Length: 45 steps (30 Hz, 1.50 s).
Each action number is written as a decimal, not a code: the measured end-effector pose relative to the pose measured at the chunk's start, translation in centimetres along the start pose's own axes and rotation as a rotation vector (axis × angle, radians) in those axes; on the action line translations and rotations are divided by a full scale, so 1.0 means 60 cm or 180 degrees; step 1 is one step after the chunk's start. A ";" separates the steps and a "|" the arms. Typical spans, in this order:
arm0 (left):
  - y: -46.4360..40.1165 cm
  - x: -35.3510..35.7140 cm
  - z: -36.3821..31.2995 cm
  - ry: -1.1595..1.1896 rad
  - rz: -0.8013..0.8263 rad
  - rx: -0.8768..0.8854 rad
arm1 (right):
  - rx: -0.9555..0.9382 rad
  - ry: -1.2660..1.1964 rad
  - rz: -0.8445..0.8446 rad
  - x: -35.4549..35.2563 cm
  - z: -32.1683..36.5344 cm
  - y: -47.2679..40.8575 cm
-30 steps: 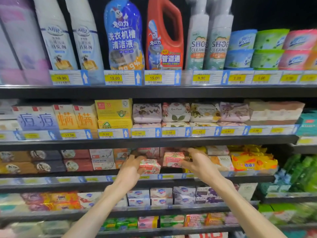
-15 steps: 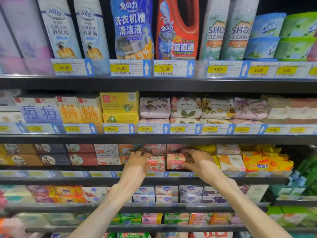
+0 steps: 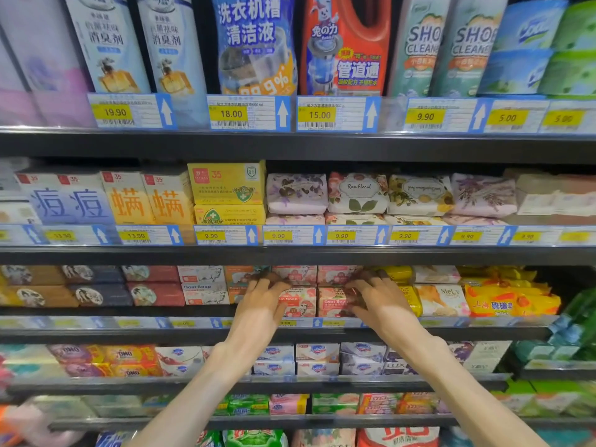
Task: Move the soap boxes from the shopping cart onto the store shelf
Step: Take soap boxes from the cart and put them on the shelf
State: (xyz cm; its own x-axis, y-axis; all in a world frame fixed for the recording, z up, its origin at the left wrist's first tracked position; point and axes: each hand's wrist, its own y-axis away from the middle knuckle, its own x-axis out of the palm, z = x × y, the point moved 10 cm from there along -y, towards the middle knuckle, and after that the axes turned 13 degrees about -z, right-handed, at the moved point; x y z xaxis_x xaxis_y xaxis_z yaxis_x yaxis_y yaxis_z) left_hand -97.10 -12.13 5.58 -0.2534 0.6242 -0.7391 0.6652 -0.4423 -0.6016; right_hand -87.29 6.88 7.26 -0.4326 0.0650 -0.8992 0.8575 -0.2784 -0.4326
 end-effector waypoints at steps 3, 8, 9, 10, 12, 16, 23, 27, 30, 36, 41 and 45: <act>0.000 0.001 0.001 0.0047 0.0007 -0.0009 | -0.0037 0.0083 -0.0010 -0.001 0.002 -0.001; -0.001 0.009 -0.001 0.0025 0.0147 -0.0011 | -0.0054 0.0110 -0.0055 0.000 0.004 0.003; -0.001 0.009 0.000 0.0028 0.0151 -0.0024 | -0.0059 0.0086 -0.0069 0.000 0.004 0.003; -0.001 0.009 -0.001 0.0029 0.0147 -0.0030 | -0.0058 0.0063 -0.0077 -0.001 0.004 0.004; 0.002 0.006 -0.001 -0.0008 0.0132 -0.0014 | -0.0058 0.0024 -0.0087 -0.004 0.005 0.008; 0.010 -0.015 -0.011 -0.0115 -0.0116 0.0101 | -0.0143 -0.0150 -0.0452 -0.019 0.003 0.021; 0.067 -0.096 -0.017 -0.0384 -0.0407 0.0091 | -0.1099 -0.0638 -0.0663 -0.064 0.117 0.024; 0.151 -0.164 0.024 -0.0717 -0.0548 -0.0315 | -0.1721 -0.1029 -0.0400 -0.041 0.214 0.038; 0.240 -0.229 0.056 -0.1065 -0.0573 -0.0636 | -0.2284 -0.1302 -0.0256 -0.035 0.308 0.074; 0.488 -0.389 0.124 -0.1813 -0.0464 -0.1599 | -0.3220 -0.1767 0.0108 -0.013 0.520 0.198; 0.701 -0.546 0.142 -0.2349 -0.0603 -0.2376 | -0.4074 -0.2081 0.0339 -0.046 0.719 0.340; 0.865 -0.656 0.169 -0.2609 -0.0645 -0.3002 | -0.4543 -0.2296 0.0486 -0.073 0.869 0.450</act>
State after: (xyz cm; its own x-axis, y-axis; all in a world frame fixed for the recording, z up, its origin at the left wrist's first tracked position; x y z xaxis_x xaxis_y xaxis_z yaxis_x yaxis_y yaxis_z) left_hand -59.73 -66.15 0.38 -0.5438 -0.1034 -0.8328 0.7189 0.4545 -0.5259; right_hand -76.77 -50.86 2.89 -0.0031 -0.4368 -0.8995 0.2703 0.8657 -0.4213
